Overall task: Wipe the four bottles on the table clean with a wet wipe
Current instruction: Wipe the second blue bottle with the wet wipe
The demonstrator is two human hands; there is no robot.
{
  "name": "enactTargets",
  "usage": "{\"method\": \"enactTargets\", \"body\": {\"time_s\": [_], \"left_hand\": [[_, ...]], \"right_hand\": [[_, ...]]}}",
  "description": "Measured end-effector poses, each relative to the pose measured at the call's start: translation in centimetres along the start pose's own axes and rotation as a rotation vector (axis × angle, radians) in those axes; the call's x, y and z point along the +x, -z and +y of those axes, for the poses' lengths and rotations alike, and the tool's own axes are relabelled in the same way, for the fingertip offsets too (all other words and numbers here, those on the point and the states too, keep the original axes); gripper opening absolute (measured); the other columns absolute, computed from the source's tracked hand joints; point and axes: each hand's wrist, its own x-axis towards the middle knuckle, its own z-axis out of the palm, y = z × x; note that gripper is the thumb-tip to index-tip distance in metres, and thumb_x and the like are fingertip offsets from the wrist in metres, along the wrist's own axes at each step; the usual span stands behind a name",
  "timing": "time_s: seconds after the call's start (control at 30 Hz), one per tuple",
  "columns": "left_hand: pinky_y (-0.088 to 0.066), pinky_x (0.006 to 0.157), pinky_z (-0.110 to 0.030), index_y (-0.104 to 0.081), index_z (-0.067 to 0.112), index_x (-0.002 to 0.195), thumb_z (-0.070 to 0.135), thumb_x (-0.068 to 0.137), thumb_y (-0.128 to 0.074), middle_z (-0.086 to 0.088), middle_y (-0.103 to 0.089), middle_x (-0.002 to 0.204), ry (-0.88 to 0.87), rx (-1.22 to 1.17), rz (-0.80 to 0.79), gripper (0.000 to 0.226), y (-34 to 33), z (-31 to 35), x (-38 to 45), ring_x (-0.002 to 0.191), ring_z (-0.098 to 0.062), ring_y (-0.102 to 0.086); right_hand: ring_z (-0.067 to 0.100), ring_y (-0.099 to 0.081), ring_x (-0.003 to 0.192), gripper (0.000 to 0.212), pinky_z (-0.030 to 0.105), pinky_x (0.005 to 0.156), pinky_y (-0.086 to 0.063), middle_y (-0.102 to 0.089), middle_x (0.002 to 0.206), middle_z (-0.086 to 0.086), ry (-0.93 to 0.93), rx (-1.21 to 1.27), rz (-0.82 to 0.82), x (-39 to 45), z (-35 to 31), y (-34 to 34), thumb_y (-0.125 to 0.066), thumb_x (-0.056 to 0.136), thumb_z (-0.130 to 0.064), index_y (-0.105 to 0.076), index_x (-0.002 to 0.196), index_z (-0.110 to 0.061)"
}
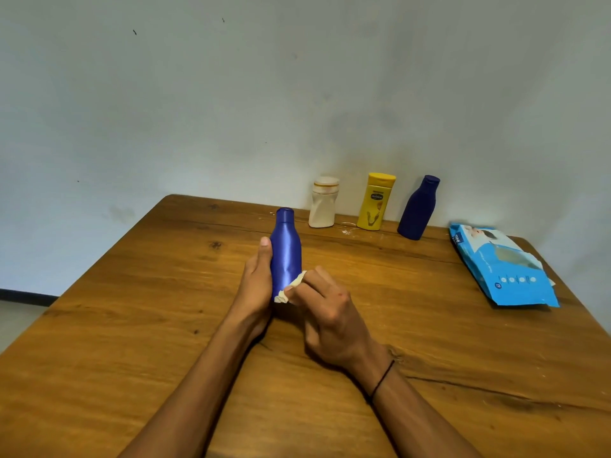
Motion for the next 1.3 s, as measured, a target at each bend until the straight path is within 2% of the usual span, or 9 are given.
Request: {"method": "enactTargets", "body": {"time_s": [0.07, 0.2, 0.47, 0.63, 0.77, 0.97, 1.1, 1.23, 1.3], "left_hand": [[-0.054, 0.096, -0.057, -0.065, 0.008, 0.131, 0.072, 0.099, -0.045, -0.029, -0.070, 0.121, 0.032, 0.007, -0.056, 0.074, 0.0, 0.1, -0.3, 0.097, -0.034, -0.066], [-0.059, 0.067, -0.042, -0.064, 0.006, 0.124, 0.061, 0.108, -0.030, -0.030, -0.071, 0.092, 0.028, 0.163, -0.273, 0.066, -0.5, 0.1, -1.3, 0.072, -0.036, -0.068], [-0.060, 0.054, -0.034, -0.058, 0.015, 0.124, 0.053, 0.110, -0.025, -0.026, -0.068, 0.076, 0.065, 0.207, -0.453, 0.053, -1.4, 0.6, -2.9, 0.057, -0.032, -0.068], [-0.059, 0.049, -0.033, -0.054, 0.006, 0.131, 0.060, 0.104, -0.030, -0.025, -0.067, 0.078, 0.042, 0.110, -0.361, 0.065, -1.1, 0.1, -2.3, 0.056, -0.030, -0.067], [-0.052, 0.042, -0.030, -0.046, 0.032, 0.140, 0.074, 0.096, -0.029, -0.022, -0.065, 0.093, -0.005, 0.157, -0.261, 0.063, -1.0, 0.1, -2.0, 0.057, -0.026, -0.063], [-0.041, 0.038, -0.022, -0.049, 0.024, 0.146, 0.085, 0.086, -0.043, -0.001, -0.060, 0.071, 0.056, 0.026, -0.228, 0.086, -0.9, 0.3, -1.8, 0.053, -0.013, -0.055], [-0.045, 0.045, -0.022, -0.049, 0.022, 0.148, 0.067, 0.094, -0.056, 0.001, -0.056, 0.075, 0.005, -0.107, -0.176, 0.070, -0.8, 0.4, -1.6, 0.057, -0.009, -0.053], [-0.053, 0.061, -0.027, -0.051, 0.041, 0.142, 0.049, 0.094, -0.064, -0.005, -0.060, 0.114, -0.066, -0.142, -0.191, 0.050, -0.8, 0.6, -1.3, 0.072, -0.011, -0.061], [-0.050, 0.053, -0.023, -0.057, 0.034, 0.128, 0.050, 0.098, -0.060, -0.003, -0.059, 0.102, -0.050, -0.125, -0.252, 0.034, -0.9, 0.8, -1.7, 0.066, -0.010, -0.059]], "right_hand": [[0.026, -0.048, 0.082, 0.025, 0.036, 0.070, -0.042, -0.055, 0.092, 0.013, -0.044, -0.005, 0.062, -0.2, 0.3, 0.0, -0.063, 0.077, 0.022, -0.066, 0.095, 0.004], [0.025, -0.051, 0.083, 0.029, 0.039, 0.070, -0.046, -0.055, 0.096, 0.011, -0.142, -0.067, 0.160, -0.6, 1.5, 0.3, -0.068, 0.078, 0.015, -0.067, 0.104, 0.001], [0.017, -0.056, 0.078, 0.005, 0.038, 0.064, -0.050, -0.059, 0.091, 0.004, -0.448, 0.046, 0.542, -0.1, 2.4, 0.7, -0.060, 0.100, -0.002, -0.064, 0.099, -0.005], [0.016, -0.053, 0.070, 0.007, 0.029, 0.061, -0.043, -0.056, 0.084, 0.001, -0.376, 0.133, 0.440, -0.1, 1.4, 0.2, -0.062, 0.100, -0.001, -0.062, 0.094, -0.004], [0.014, -0.057, 0.080, 0.003, 0.026, 0.070, -0.047, -0.059, 0.089, 0.003, -0.306, 0.170, 0.338, 0.0, 0.6, -0.3, -0.063, 0.099, -0.003, -0.064, 0.096, -0.001], [0.017, -0.058, 0.079, 0.003, 0.031, 0.069, -0.048, -0.059, 0.089, 0.005, -0.193, 0.217, 0.240, -0.2, -0.3, -0.5, -0.065, 0.098, 0.002, -0.065, 0.099, -0.001], [0.019, -0.059, 0.080, 0.003, 0.031, 0.070, -0.049, -0.059, 0.090, 0.007, -0.144, 0.263, 0.174, -0.3, -1.0, -1.0, -0.064, 0.099, 0.004, -0.065, 0.099, 0.001], [0.021, -0.060, 0.084, 0.005, 0.037, 0.073, -0.050, -0.059, 0.093, 0.009, -0.123, 0.284, 0.160, -0.5, -1.0, -0.9, -0.064, 0.098, 0.005, -0.063, 0.101, 0.001], [0.020, -0.059, 0.085, 0.007, 0.033, 0.074, -0.050, -0.059, 0.095, 0.010, -0.097, 0.258, 0.164, -0.5, -1.0, -0.9, -0.062, 0.099, 0.003, -0.062, 0.105, -0.001]]}}
